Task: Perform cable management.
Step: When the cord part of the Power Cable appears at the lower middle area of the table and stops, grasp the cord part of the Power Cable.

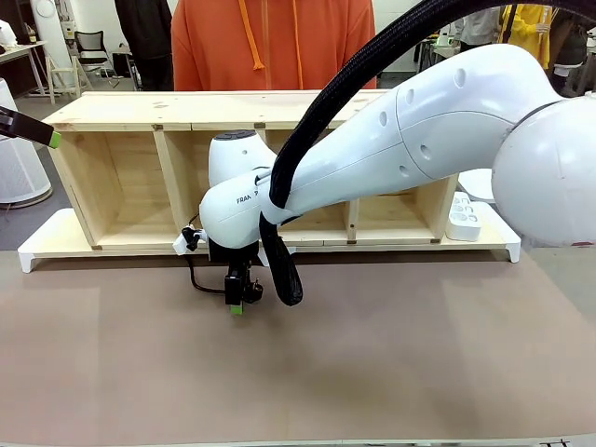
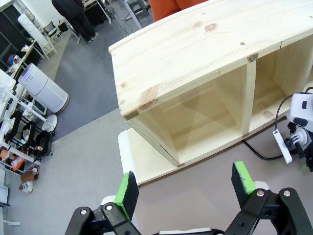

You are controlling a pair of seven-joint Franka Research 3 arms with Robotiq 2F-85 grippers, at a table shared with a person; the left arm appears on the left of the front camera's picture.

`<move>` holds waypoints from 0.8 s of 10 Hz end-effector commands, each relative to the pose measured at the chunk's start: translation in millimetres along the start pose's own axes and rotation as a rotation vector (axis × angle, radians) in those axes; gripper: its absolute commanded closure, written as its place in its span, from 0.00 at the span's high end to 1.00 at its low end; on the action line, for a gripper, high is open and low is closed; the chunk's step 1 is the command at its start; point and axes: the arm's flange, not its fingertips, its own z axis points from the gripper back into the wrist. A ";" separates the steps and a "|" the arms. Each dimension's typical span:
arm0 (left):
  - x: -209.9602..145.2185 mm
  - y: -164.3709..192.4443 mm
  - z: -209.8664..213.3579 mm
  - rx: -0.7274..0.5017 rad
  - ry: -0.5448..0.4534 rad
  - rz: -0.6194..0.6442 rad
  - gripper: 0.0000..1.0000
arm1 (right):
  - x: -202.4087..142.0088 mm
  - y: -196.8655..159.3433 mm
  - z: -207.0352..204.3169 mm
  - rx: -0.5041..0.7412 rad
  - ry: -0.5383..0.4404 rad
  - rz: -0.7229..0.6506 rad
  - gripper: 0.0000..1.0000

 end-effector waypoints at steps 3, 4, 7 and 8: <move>0.6 -0.1 -1.2 0.004 -0.006 -0.001 1.00 | 4.4 -1.6 -0.4 -0.010 0.010 -0.030 0.80; 0.6 -0.1 -1.2 0.004 -0.006 -0.001 1.00 | 4.1 -2.2 0.1 -0.011 0.011 -0.036 0.80; 0.6 -0.1 -1.2 0.004 -0.006 -0.001 1.00 | 2.9 -3.0 -1.0 -0.029 0.009 -0.029 0.40; 0.6 -0.1 -1.2 0.004 -0.006 -0.001 1.00 | 2.5 -3.3 -0.7 -0.031 0.011 -0.035 0.55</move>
